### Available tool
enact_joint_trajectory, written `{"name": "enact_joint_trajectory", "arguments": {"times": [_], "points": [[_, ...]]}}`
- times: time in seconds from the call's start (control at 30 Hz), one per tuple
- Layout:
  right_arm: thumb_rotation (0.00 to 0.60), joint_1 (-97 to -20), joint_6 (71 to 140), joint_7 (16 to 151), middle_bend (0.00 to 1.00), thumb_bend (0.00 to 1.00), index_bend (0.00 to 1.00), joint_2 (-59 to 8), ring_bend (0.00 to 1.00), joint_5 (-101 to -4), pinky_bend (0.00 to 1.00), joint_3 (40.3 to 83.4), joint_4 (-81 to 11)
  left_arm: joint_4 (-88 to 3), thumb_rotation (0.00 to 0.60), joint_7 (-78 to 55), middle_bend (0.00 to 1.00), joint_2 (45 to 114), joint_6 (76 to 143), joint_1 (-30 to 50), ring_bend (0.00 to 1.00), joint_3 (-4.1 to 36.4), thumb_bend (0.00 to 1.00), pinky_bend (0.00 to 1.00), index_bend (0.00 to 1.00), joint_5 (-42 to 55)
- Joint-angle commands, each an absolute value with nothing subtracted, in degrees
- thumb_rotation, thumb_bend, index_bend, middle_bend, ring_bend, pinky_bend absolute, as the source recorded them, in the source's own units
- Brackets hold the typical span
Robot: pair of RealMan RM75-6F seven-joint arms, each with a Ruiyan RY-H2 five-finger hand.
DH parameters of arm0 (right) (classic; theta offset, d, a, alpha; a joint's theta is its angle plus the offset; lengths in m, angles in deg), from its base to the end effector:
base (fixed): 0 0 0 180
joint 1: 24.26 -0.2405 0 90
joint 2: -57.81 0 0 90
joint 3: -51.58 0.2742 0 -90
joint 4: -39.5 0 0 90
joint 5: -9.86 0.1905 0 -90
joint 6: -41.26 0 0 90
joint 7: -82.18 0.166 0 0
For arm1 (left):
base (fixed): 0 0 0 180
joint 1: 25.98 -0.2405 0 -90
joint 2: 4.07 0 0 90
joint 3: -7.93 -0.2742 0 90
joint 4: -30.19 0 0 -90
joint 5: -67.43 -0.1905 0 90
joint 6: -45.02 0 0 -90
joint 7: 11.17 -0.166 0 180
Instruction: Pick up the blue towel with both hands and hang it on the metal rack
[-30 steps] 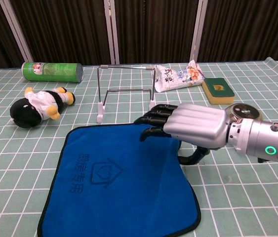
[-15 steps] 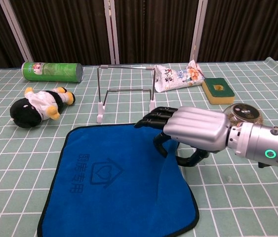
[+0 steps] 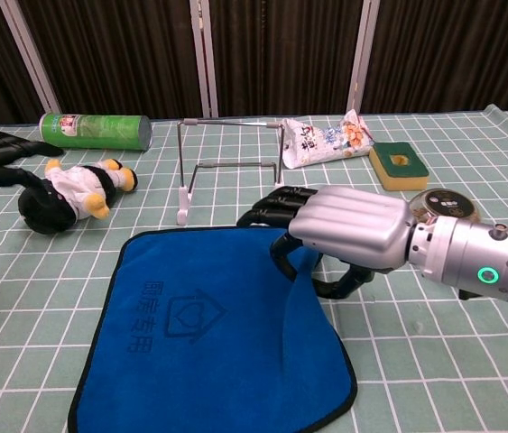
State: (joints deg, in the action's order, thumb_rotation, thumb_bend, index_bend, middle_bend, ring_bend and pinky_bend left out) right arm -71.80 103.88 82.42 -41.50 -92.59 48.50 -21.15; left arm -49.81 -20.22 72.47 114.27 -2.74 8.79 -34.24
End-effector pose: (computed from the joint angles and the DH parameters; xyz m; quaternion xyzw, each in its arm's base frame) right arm -0.1272 -0.3322 -0.0727 0.8674 -0.1381 0.4081 0.2490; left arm -0.2478 0.2759 0.0654 -0.8038 -0.2175 -0.3603 0.4204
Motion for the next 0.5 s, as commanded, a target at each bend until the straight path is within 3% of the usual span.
{"name": "enact_joint_trajectory", "arguments": {"times": [0.03,0.5], "points": [[0.6,-71.92,103.09,81.16,0.06,0.42,0.65,-40.74,0.0,-91.83,0.0,48.89,-22.83,-43.88,0.6,-15.49,0.0,77.86,111.8,1.71,0.0,6.93,0.05,0.0,0.34,-38.25],[0.6,-72.26,100.86,76.48,0.06,0.42,0.65,-38.8,0.0,-90.07,0.0,49.75,-27.44,-34.95,0.6,-11.35,0.0,84.14,110.6,6.71,0.0,3.72,0.12,0.0,0.34,-40.93]]}}
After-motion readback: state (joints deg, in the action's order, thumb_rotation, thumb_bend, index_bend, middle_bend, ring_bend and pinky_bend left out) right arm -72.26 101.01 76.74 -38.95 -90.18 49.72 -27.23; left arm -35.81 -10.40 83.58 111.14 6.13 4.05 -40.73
